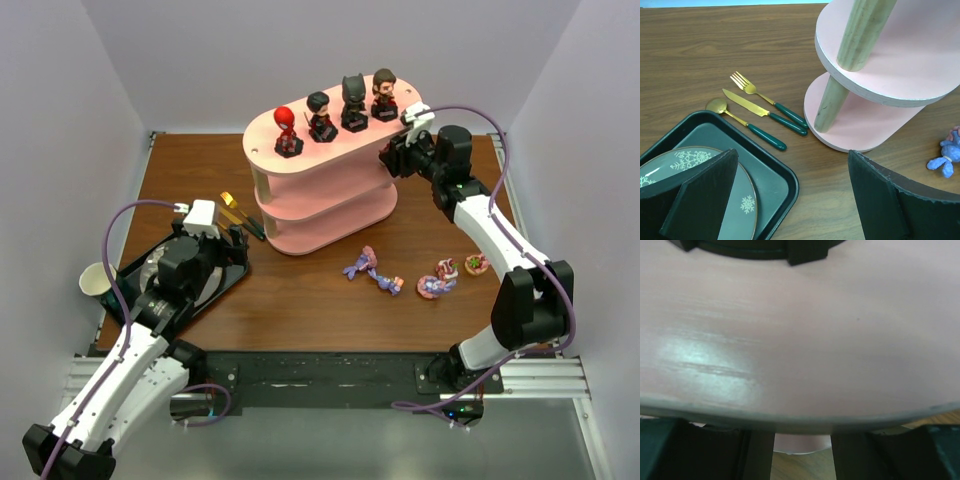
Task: Place and organize the plastic toys onto the shelf
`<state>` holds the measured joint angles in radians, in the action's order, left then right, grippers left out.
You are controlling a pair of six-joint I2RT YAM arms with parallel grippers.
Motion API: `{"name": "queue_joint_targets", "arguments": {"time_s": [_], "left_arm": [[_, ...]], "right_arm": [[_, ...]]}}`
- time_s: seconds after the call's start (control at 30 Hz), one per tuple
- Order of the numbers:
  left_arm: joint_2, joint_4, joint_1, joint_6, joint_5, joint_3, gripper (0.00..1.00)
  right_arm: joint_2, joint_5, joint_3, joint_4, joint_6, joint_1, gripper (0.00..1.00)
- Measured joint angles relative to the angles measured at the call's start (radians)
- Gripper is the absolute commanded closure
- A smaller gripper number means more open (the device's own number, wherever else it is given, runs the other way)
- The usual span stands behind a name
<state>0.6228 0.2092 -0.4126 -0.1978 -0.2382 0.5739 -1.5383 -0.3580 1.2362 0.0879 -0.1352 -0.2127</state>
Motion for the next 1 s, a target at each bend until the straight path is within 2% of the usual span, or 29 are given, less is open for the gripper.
{"name": "queue_joint_targets", "arguments": {"time_s": [0.4, 0.6, 0.73, 1.0], "left_arm": [[0.000, 0.000, 0.000, 0.000, 0.000, 0.000, 0.04], [-0.001, 0.000, 0.002, 0.000, 0.000, 0.000, 0.04], [-0.001, 0.000, 0.005, 0.000, 0.001, 0.000, 0.04], [-0.001, 0.000, 0.006, 0.001, 0.005, 0.000, 0.04]], "right_arm": [[0.000, 0.000, 0.000, -0.002, 0.023, 0.002, 0.44], [0.000, 0.000, 0.000, -0.003, 0.029, 0.002, 0.44], [0.000, -0.001, 0.000, -0.003, 0.031, 0.002, 0.48], [0.005, 0.003, 0.000, -0.014, 0.047, 0.002, 0.46]]}}
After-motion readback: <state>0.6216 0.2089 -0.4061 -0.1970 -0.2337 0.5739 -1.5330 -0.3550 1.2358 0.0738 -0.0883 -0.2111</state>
